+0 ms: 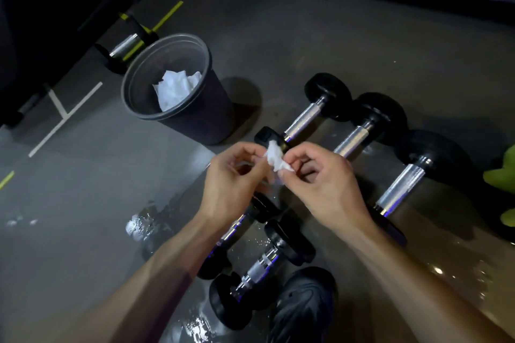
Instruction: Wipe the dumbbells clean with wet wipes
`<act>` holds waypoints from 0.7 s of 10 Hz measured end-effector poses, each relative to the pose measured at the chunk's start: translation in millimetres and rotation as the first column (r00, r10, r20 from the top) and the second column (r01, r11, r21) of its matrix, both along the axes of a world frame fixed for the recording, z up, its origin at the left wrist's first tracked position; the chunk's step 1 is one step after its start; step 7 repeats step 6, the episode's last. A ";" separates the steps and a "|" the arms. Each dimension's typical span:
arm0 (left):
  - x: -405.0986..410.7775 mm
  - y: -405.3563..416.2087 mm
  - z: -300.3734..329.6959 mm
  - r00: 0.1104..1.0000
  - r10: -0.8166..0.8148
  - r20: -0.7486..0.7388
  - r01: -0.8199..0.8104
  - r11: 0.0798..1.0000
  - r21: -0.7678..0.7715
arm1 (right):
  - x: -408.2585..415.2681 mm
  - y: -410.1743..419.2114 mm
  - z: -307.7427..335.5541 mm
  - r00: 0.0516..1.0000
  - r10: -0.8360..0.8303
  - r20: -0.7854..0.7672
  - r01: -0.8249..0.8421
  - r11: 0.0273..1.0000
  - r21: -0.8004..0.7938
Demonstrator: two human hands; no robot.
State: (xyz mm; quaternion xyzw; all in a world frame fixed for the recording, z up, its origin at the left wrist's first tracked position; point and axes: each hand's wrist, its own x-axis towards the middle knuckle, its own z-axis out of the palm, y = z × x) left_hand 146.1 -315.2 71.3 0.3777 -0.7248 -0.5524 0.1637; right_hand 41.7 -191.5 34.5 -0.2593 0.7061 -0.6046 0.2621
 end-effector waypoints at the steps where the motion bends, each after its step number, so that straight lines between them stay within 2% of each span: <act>1: -4.1 -0.8 3.6 0.995 0.056 -0.079 -0.038 0.975 0.221 | -4.9 -15.5 0.2 0.999 0.005 -0.053 -0.006 1.000 -0.013; 2: -2.6 -12.4 8.4 0.989 0.098 -0.111 -0.075 0.978 0.197 | -12.1 -33.2 1.5 0.984 0.128 -0.125 -0.133 0.990 -0.040; 3: 0.2 -40.9 13.7 0.984 0.143 -0.107 -0.141 0.990 0.028 | -11.7 -52.3 6.9 0.958 0.288 -0.007 -0.286 0.947 -0.147; 4: -0.4 -94.1 23.9 0.947 0.300 -0.115 -0.317 0.929 -0.190 | -13.1 -62.4 15.5 0.939 0.308 0.153 -0.264 0.930 -0.255; 5: -6.0 -148.0 35.6 0.896 0.440 -0.062 -0.421 0.794 -0.439 | -18.6 -59.9 17.4 0.937 0.288 0.197 -0.237 0.940 -0.247; 6: -10.9 -168.1 27.1 0.914 0.340 0.222 -0.164 0.810 -0.563 | -18.4 -50.6 11.1 0.941 0.246 0.231 -0.197 0.957 -0.215; 7: -10.9 -168.1 27.1 0.914 0.340 0.222 -0.164 0.810 -0.563 | -18.4 -50.6 11.1 0.941 0.246 0.231 -0.197 0.957 -0.215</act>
